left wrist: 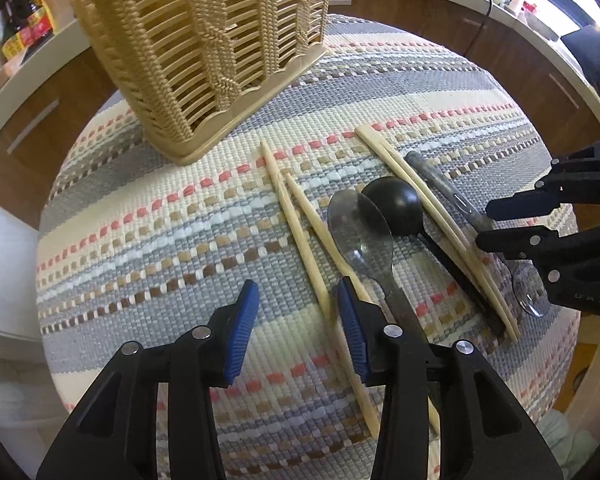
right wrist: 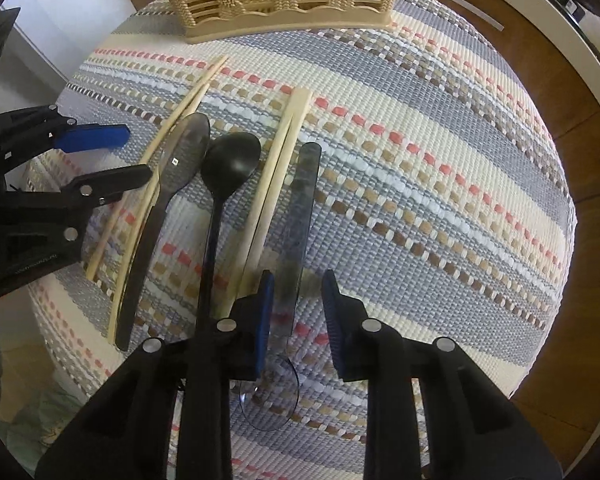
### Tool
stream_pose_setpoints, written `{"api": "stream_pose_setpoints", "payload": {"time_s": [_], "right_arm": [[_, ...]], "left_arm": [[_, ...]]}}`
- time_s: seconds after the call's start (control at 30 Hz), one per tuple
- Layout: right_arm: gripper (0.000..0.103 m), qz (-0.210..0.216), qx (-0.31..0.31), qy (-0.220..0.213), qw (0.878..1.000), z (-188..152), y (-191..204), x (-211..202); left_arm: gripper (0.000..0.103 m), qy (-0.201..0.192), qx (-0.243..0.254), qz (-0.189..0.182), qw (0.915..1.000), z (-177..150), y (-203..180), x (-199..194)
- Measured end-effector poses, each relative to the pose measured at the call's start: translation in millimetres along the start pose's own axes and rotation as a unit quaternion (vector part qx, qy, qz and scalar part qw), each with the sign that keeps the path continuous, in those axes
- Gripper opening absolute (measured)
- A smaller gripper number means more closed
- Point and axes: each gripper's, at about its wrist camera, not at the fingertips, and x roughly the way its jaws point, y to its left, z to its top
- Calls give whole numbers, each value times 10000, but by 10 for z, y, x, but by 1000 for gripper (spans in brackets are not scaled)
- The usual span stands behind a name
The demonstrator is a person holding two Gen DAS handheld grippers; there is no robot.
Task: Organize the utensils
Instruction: 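Grasp a clear plastic spoon with the right tool while the left tool grasps a wooden chopstick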
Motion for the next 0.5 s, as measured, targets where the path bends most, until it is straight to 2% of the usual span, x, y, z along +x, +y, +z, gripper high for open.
{"api": "stream_pose_setpoints", "payload": {"time_s": [0.03,0.07,0.1,0.13,0.17,0.2,0.3,0.5], "right_arm": [[21,-15,-2,-2,10000,22,17,10],[15,-75,-34,-16,10000,27,41,13],[12,-118,-89,-31,9999,33,77,17],[10,-114,-135,-30,9998,41,51,-17],[10,-111,-175,-30,9998,48,78,-14],[10,-116,-182,-34,9998,60,54,-8],[9,-96,-141,-61,9998,55,18,-43],[9,-55,212,-123,9997,33,-296,-69]], "left_arm": [[39,10,13,25,10000,14,-10,9],[39,22,48,86,9999,33,-34,21],[35,25,87,142,9999,43,-56,32],[29,25,156,111,9998,61,-96,43],[12,31,201,163,9997,62,-116,39],[7,44,275,397,9988,60,-138,41],[6,19,231,246,9994,46,-162,39],[3,25,-95,73,9999,-152,46,-17]]}}
